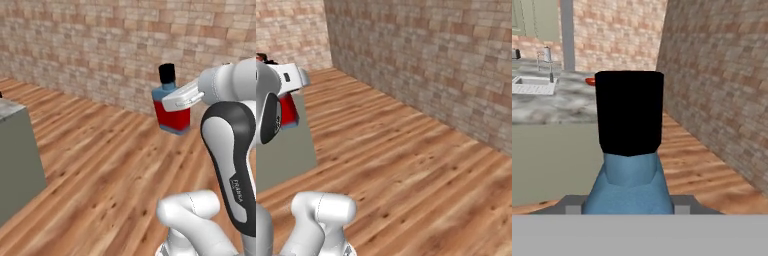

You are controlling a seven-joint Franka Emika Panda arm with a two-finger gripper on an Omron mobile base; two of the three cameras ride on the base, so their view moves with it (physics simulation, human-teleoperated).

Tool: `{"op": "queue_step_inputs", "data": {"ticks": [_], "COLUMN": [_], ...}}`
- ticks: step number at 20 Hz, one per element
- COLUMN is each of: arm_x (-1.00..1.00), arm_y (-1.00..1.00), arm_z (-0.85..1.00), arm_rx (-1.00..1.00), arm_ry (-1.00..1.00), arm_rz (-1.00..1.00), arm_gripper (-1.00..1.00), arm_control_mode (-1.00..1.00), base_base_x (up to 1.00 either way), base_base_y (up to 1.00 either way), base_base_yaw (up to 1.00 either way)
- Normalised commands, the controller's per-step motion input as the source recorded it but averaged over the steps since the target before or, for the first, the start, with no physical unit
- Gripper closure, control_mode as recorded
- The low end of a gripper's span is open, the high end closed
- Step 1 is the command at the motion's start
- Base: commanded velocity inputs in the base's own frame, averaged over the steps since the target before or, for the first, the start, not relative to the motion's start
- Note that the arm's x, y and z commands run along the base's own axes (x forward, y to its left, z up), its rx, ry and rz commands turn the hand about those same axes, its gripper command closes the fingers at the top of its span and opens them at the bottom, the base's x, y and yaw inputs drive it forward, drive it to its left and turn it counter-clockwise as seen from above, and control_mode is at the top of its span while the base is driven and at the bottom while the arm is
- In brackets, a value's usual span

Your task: There is a bowl on the dining counter. Grab a lemon wedge from the fridge and place it in the bowl. Then get the liquor bottle and glass cup from the cabinet and place them next to the bowl.

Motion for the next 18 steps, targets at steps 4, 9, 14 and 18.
{"op": "queue_step_inputs", "data": {"ticks": [4, 9, 14, 18], "arm_x": [0.0, 0.0, 0.0, 0.0], "arm_y": [0.0, 0.0, 0.0, 0.0], "arm_z": [0.0, 0.0, 0.0, 0.0], "arm_rx": [0.0, 0.0, 0.0, 0.0], "arm_ry": [0.0, 0.0, 0.0, 0.0], "arm_rz": [0.0, 0.0, 0.0, 0.0], "arm_gripper": [1.0, 1.0, 1.0, 1.0], "arm_control_mode": [1.0, 1.0, 1.0, 1.0], "base_base_x": [1.0, 1.0, 1.0, 1.0], "base_base_y": [-0.35, -0.25, -0.11, 0.0], "base_base_yaw": [0.11, 0.09, 0.14, 0.39]}}
